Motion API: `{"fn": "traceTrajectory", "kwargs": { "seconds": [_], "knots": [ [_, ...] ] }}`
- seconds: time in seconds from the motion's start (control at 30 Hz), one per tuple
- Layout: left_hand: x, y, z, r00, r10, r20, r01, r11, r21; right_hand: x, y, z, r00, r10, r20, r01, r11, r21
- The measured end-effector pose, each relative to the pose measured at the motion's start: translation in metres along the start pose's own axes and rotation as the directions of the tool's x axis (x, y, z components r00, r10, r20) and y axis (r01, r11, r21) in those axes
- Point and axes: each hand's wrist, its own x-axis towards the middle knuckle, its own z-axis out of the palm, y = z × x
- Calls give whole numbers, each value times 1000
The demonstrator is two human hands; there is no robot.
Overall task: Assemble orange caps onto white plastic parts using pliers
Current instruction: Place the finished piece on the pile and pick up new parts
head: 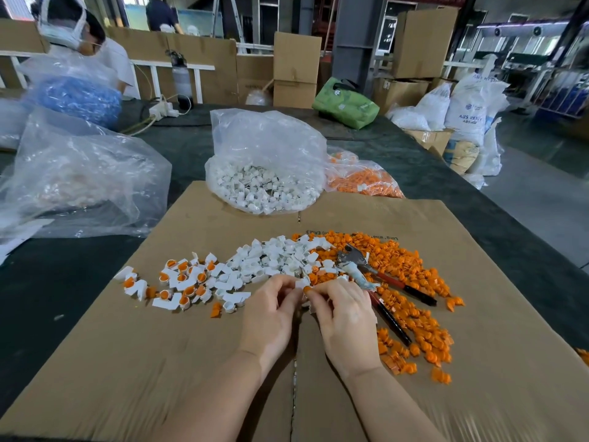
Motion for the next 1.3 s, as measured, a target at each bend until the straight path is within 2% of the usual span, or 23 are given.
{"fn": "traceTrajectory", "kwargs": {
  "seconds": [0.13, 0.43, 0.97, 1.1, 1.17, 1.23, 1.3],
  "knots": [
    [2, -2, -1, 998, -61, 8, 61, 995, -75, -1, 1, 0, 999, -54, -5, 54, 998, -13],
    [2, -5, -4, 997, -34, 63, 38, 998, -56, 1, 2, -1, 997, -72, 42, 71, 997, 18],
    [6, -2, -3, 998, -36, 56, 37, 999, -21, 2, 1, -1, 996, -77, 52, 79, 996, -45],
    [7, 4, -4, 994, -82, 71, 87, 993, -84, 4, 4, -7, 1000, -7, -26, 4, 990, -142],
    [8, 6, -5, 992, -96, 77, 104, 989, -103, 9, 9, -17, 995, 80, -61, -93, 966, -242],
    [9, 7, -5, 990, -112, 84, 121, 986, -112, 16, 17, -28, 965, 262, -13, -244, 876, -417],
    [10, 8, -6, 988, -132, 86, 142, 982, -127, 24, 27, -38, 890, 454, 50, -344, 739, -579]
  ]
}}
